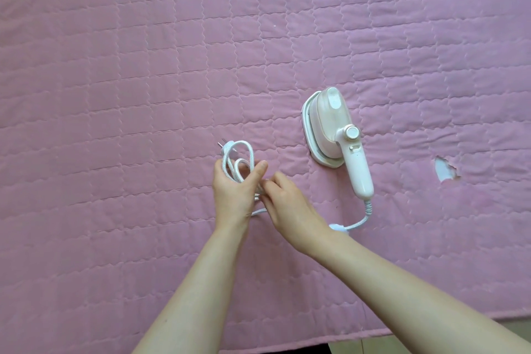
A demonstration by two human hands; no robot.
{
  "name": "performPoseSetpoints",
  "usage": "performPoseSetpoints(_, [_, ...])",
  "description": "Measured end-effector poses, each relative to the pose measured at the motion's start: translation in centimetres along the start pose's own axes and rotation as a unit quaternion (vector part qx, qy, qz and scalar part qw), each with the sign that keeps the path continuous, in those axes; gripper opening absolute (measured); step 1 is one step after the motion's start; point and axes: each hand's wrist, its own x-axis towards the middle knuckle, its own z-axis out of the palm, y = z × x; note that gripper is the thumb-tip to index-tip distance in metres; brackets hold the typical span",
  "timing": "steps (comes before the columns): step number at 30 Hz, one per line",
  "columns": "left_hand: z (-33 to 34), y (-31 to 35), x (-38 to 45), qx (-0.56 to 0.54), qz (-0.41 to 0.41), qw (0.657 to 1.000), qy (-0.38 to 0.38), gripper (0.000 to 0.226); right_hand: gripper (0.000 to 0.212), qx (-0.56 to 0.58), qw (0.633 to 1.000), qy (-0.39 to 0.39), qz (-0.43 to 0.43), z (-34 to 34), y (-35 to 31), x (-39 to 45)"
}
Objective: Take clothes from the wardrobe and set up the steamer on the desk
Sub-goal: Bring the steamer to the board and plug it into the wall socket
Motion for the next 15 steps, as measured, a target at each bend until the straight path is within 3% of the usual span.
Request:
performPoseSetpoints(6, [1.0,0.3,1.0,-0.074,-0.005,0.997,0.024,0.031,0.028,0.031,0.999,0.027,0.026,-1.2,1.5,-1.1])
performPoseSetpoints(15, [4.9,0.7,2.6,-0.041,-0.054,0.997,0.045,0.016,0.026,0.008,0.993,0.105,0.051,-6.5,4.0,-1.8])
